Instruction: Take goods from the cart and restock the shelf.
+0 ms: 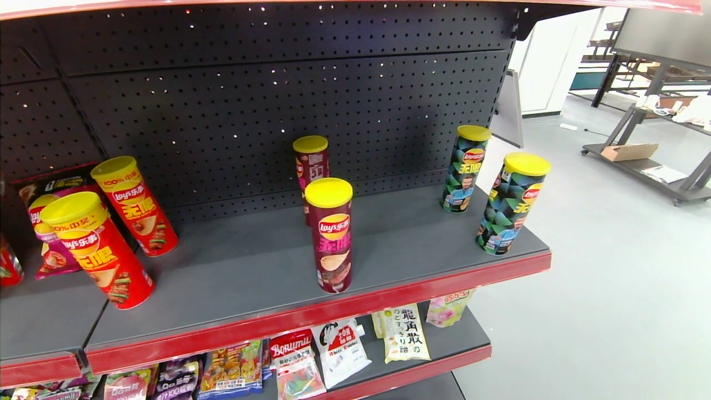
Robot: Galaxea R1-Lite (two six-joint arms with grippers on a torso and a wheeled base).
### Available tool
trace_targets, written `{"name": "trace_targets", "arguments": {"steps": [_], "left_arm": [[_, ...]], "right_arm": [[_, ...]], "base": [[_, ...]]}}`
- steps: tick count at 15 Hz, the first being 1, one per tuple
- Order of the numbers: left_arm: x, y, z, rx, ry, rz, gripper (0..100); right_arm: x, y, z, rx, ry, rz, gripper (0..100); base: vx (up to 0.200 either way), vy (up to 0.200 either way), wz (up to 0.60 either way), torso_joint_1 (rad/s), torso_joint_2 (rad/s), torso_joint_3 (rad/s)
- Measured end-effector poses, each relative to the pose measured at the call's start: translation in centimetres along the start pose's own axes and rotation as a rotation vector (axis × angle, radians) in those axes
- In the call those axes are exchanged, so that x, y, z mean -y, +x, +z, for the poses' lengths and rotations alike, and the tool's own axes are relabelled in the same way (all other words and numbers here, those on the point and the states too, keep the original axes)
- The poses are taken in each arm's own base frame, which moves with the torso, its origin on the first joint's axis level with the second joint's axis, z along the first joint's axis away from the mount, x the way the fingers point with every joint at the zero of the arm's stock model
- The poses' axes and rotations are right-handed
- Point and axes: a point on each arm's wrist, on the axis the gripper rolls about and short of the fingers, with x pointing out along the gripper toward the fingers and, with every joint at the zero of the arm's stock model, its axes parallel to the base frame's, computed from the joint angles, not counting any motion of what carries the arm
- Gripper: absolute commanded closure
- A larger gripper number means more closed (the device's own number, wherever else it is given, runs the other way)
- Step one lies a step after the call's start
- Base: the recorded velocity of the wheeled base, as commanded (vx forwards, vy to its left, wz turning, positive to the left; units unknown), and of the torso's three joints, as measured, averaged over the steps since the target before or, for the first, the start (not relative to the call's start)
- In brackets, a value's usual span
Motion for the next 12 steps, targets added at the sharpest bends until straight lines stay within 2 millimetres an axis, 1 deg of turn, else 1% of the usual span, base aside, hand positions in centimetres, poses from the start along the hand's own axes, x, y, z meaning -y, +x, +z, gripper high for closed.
{"name": "trace_targets", "arguments": {"steps": [3, 6, 10, 12], "left_arm": [[0.1, -0.9, -1.3, 0.039, -0.004, 0.009, 0], [0.2, -0.8, -2.5, 0.041, -0.002, 0.011, 0], [0.2, -0.7, -3.1, 0.039, -0.004, 0.010, 0], [0.2, -0.7, -3.2, 0.035, -0.004, 0.011, 0]], "right_arm": [[0.0, 0.0, 0.0, 0.000, 0.002, 0.001, 0], [0.0, 0.0, 0.0, 0.000, 0.004, 0.001, 0], [0.0, 0.0, 0.0, 0.000, 0.002, 0.000, 0], [0.0, 0.0, 0.0, -0.001, 0.003, 0.001, 0]], "base": [[0.000, 0.000, 0.00, 0.000, 0.00, 0.000], [0.000, 0.000, 0.60, 0.002, 0.01, 0.001], [0.000, 0.000, 0.60, 0.006, 0.00, 0.001], [0.000, 0.000, 0.00, 0.000, 0.00, 0.000]]}}
